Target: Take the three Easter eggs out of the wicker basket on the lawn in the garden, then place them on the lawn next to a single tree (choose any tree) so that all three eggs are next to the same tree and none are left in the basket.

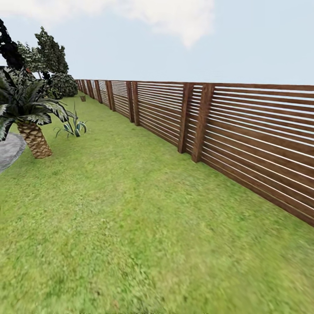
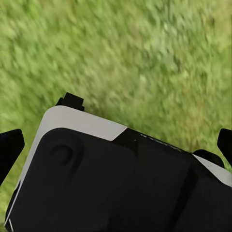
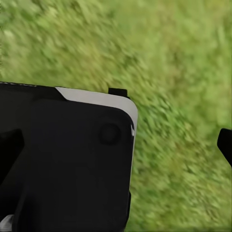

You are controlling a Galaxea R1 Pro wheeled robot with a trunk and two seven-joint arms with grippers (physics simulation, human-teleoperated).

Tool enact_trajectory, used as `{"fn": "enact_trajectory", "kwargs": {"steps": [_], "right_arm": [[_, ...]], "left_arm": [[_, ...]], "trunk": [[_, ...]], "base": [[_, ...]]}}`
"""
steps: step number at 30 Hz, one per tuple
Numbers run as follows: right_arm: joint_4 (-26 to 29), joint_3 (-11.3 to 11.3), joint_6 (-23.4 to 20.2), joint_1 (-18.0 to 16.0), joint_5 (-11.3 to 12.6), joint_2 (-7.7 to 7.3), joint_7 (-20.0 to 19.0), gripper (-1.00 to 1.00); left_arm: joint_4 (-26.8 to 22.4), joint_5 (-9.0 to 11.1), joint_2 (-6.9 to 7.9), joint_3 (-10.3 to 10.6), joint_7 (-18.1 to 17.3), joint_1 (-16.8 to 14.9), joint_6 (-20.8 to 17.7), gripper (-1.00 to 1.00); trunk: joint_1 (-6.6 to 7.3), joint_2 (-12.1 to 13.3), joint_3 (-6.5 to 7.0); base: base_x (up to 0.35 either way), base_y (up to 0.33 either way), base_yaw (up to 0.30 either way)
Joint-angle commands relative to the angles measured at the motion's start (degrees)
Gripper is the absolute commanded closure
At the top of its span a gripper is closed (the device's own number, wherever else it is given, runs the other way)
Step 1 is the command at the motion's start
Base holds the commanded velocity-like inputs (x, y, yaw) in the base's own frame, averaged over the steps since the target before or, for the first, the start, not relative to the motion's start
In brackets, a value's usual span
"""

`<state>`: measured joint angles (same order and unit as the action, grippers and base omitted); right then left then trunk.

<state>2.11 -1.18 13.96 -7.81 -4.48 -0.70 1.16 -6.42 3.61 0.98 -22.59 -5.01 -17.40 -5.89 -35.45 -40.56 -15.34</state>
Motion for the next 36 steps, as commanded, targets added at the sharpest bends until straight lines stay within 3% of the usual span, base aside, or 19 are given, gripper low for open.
{"fn": "enact_trajectory", "kwargs": {"steps": [1, 18, 30, 36], "right_arm": [[0.00, -0.02, -0.03, -0.01, 0.00, 0.00, -0.01, -1.00], [0.00, -0.05, -0.06, 0.00, 0.00, 0.00, -0.01, -1.00], [0.08, 0.12, 0.13, -0.01, 0.15, -0.13, -0.01, -1.00], [0.08, 0.13, 0.11, 0.02, -0.02, -0.09, -0.01, -1.00]], "left_arm": [[0.00, 0.00, 0.01, 0.00, 0.00, 0.00, 0.00, -1.00], [0.00, 0.00, 0.04, 0.00, 0.00, 0.00, 0.00, -1.00], [0.00, 0.00, -0.02, 0.00, 0.00, 0.00, 0.04, -1.00], [0.00, 0.00, -0.02, 0.00, 0.00, 0.00, 0.06, -1.00]], "trunk": [[0.00, 0.00, -0.10], [0.00, 0.00, -1.62], [0.00, 0.00, -1.73], [0.00, 0.00, -1.73]], "base": [[0.000, 0.000, 0.075], [0.000, 0.000, 0.056], [0.000, 0.000, 0.008], [0.000, 0.000, 0.231]]}}
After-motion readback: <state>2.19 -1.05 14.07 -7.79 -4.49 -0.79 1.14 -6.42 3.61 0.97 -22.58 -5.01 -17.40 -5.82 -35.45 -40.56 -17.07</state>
